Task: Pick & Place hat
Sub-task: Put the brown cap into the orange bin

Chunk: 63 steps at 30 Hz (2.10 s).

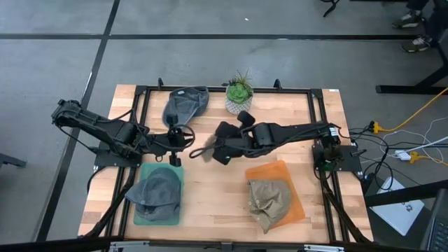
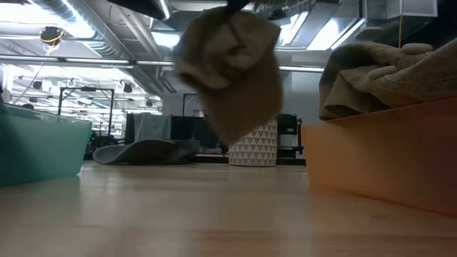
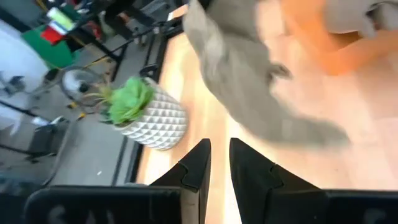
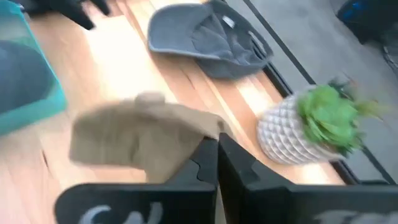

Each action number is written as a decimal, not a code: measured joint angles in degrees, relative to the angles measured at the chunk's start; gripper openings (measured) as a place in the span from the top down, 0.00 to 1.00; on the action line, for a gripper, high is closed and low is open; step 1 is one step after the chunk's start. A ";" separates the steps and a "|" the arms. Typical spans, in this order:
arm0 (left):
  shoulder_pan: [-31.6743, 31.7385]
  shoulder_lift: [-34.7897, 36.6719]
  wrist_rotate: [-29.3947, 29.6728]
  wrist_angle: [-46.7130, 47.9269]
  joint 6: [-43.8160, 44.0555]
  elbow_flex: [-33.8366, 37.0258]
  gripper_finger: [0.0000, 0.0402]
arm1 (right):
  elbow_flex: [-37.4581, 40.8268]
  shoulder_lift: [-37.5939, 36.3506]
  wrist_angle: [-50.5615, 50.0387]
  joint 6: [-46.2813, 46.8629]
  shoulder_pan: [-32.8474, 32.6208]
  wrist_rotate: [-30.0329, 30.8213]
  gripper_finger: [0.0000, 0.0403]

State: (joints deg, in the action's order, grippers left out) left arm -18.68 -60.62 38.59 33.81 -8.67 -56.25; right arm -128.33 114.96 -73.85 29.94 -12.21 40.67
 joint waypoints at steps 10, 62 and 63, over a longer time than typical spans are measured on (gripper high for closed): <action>0.02 -0.01 -2.61 0.11 2.12 -0.02 0.87 | 0.00 -4.55 -13.02 13.17 -4.68 6.69 1.00; 1.91 -8.59 -8.44 -32.95 2.09 -0.04 0.44 | 0.11 -2.50 -3.15 16.03 -7.46 10.52 0.99; 1.92 -8.59 -8.43 -32.85 2.11 -0.05 0.43 | 0.11 -2.50 -2.20 15.45 -7.43 10.39 0.99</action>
State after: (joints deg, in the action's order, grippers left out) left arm -16.75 -69.21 30.16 0.96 -6.56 -56.30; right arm -128.22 112.46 -76.06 45.40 -19.64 51.06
